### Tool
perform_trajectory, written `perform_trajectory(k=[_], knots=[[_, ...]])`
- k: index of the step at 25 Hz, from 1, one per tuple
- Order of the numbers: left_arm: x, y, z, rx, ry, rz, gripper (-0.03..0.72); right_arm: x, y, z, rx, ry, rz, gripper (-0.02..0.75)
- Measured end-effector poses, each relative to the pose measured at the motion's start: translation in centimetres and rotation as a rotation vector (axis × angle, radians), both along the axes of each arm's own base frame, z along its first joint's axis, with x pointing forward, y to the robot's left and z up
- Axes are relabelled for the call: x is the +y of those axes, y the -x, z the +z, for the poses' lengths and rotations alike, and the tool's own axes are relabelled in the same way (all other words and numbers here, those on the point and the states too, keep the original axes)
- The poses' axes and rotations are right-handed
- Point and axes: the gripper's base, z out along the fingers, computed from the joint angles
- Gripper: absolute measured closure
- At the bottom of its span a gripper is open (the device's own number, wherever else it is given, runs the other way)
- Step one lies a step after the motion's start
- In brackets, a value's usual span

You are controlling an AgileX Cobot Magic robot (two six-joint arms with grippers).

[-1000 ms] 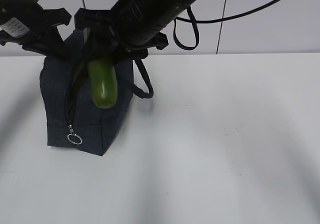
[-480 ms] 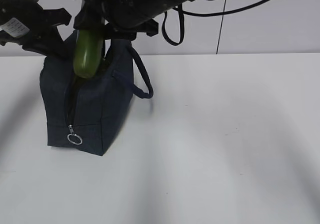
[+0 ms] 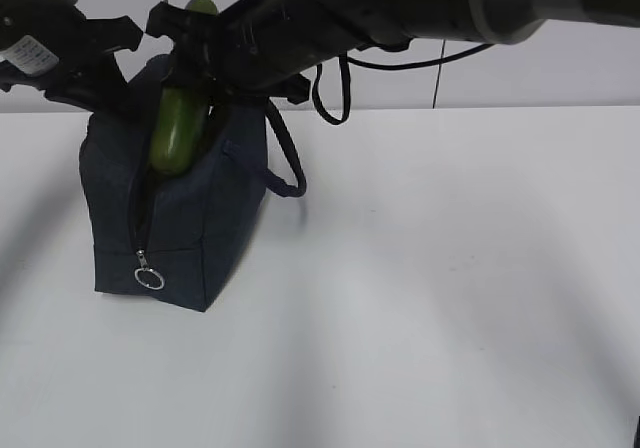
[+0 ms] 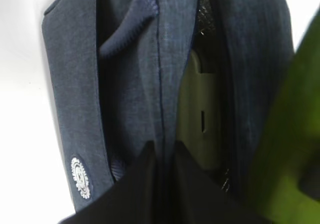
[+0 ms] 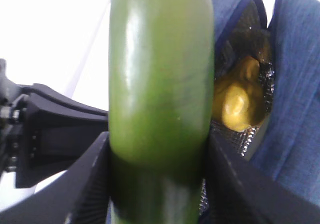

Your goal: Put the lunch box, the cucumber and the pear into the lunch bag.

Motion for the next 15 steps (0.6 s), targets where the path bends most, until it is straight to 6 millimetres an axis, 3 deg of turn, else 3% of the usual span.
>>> perform_trajectory(k=[7, 15], knots=[[0.0, 0.0, 0.0, -0.003, 0.0, 0.001, 0.688, 0.4, -0.1, -2.3, 0.075, 0.027, 0.026, 0.337], [0.0, 0.0, 0.0, -0.003, 0.0, 0.002, 0.688, 0.5, -0.1, -2.6, 0.091, 0.031, 0.033, 0.272]])
